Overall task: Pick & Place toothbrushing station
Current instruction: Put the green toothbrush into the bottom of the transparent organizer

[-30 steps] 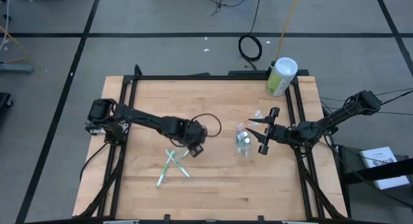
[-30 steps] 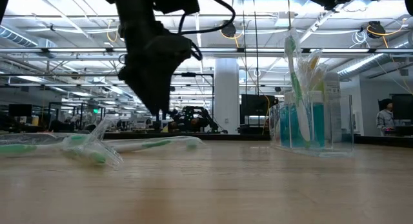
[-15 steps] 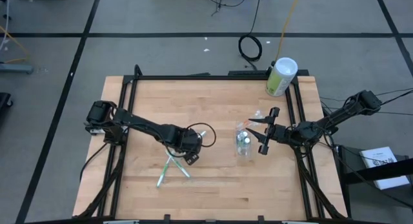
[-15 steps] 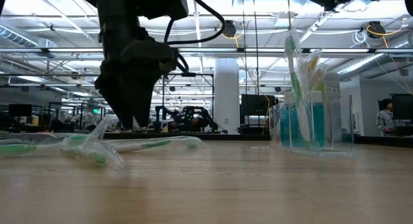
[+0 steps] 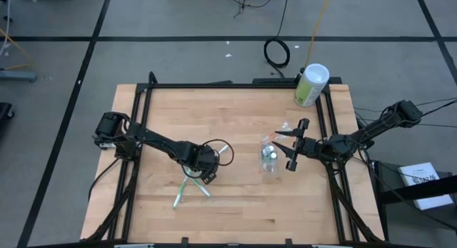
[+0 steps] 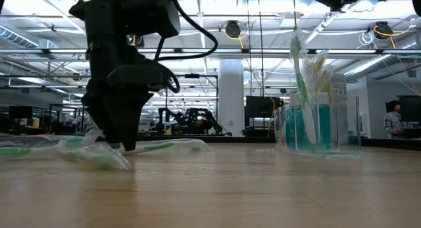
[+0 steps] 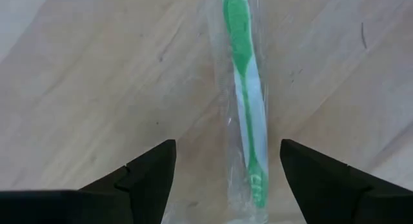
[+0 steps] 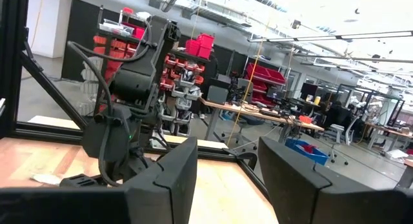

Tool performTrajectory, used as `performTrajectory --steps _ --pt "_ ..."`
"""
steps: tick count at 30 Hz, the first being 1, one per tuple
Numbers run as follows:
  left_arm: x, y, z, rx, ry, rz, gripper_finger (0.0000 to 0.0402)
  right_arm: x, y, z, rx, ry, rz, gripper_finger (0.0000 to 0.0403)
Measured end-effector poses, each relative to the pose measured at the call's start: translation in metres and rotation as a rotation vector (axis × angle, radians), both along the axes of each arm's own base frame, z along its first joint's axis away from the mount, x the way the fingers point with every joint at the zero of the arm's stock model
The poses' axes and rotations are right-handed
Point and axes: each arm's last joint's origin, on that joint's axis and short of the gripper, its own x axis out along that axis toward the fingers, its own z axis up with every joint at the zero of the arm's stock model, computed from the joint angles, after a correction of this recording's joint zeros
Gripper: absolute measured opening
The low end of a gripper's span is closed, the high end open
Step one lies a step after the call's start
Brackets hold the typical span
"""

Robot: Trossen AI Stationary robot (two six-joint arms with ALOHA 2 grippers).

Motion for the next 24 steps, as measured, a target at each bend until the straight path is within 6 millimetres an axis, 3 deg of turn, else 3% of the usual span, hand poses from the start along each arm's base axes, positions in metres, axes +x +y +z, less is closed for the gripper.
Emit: performTrajectory --steps 10,24 --pt "0.002 -0.001 -0.018 -0.028 0.013 -0.025 0.0274 0.0 -0.001 0.0 0.0 0.0 -0.004 0.0155" --pt "0.001 0.019 -0.022 -0.05 0.065 0.072 0.0113 0.001 -0.003 -0.001 0.004 0.005 -0.016 0.0155"
